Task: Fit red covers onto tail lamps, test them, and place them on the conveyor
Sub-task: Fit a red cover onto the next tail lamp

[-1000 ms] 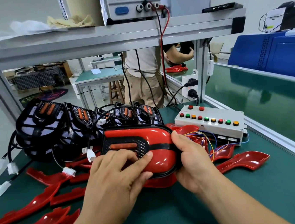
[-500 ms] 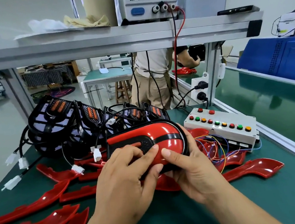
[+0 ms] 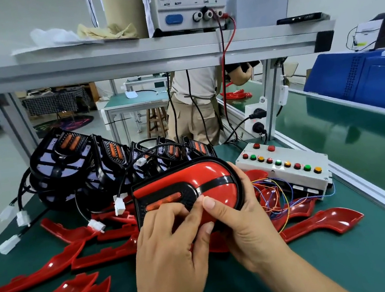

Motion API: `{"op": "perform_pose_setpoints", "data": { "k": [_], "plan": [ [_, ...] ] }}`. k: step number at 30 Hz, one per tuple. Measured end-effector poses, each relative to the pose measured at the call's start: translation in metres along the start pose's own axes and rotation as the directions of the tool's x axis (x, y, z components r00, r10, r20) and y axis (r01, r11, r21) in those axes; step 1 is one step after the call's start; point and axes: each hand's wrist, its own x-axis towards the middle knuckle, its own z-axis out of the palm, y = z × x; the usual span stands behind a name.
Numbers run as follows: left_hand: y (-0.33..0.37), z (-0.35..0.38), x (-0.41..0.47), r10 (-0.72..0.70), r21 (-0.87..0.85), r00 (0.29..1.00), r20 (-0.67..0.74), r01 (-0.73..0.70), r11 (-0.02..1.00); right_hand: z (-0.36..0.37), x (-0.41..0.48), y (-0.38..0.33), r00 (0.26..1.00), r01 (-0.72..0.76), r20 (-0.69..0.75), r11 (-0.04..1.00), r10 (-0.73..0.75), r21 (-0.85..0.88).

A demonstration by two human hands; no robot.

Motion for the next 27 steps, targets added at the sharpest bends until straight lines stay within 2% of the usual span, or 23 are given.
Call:
{"op": "perform_pose_setpoints", "data": {
  "k": [6,8,9,10,11,12,13,14,17,21,24,27],
  "plan": [
    [-0.003,-0.005,0.005,-0.056,-0.163,0.995,0.082,0.068,0.984,-0.003,0.006,-0.008,0.995,0.061,-0.071,0.998,-0.064,-0.035],
    [-0.018,-0.016,0.010,-0.194,-0.149,0.977,0.093,0.207,0.967,-0.006,0.010,-0.014,0.993,0.069,-0.098,0.998,-0.069,0.001],
    [-0.026,-0.022,0.011,-0.324,-0.199,0.933,0.159,0.351,0.915,-0.008,0.011,-0.016,0.992,0.068,-0.112,0.997,-0.065,0.021],
    [-0.029,-0.028,0.013,-0.448,-0.332,0.846,0.288,0.527,0.782,-0.010,0.012,-0.017,0.991,0.070,-0.115,0.997,-0.065,0.039],
    [-0.031,-0.031,0.014,-0.508,-0.505,0.732,0.454,0.681,0.530,-0.010,0.012,-0.017,0.992,0.072,-0.111,0.996,-0.066,0.052],
    [-0.033,-0.033,0.014,-0.491,-0.603,0.639,0.592,0.756,0.256,-0.010,0.012,-0.017,0.992,0.073,-0.106,0.996,-0.067,0.060],
    [-0.035,-0.035,0.013,-0.445,-0.642,0.608,0.658,0.761,0.091,-0.010,0.012,-0.017,0.992,0.073,-0.103,0.996,-0.067,0.057],
    [-0.036,-0.035,0.013,-0.400,-0.662,0.617,0.677,0.749,0.035,-0.010,0.012,-0.017,0.992,0.076,-0.101,0.996,-0.071,0.049],
    [-0.038,-0.034,0.012,-0.326,-0.679,0.664,0.673,0.729,0.085,-0.010,0.012,-0.017,0.993,0.082,-0.088,0.996,-0.079,0.025],
    [-0.045,-0.033,0.009,-0.319,-0.684,0.660,0.681,0.728,0.047,-0.012,0.011,-0.013,0.995,0.084,-0.059,0.996,-0.082,0.029],
    [-0.048,-0.031,0.008,-0.296,-0.713,0.690,0.660,0.700,0.041,-0.012,0.011,-0.011,0.998,0.053,-0.022,0.998,-0.053,0.041],
    [-0.051,-0.032,0.008,-0.313,-0.742,0.698,0.645,0.670,-0.035,-0.009,0.010,-0.014,1.000,0.008,0.009,1.000,-0.008,0.025]
  ]
}}
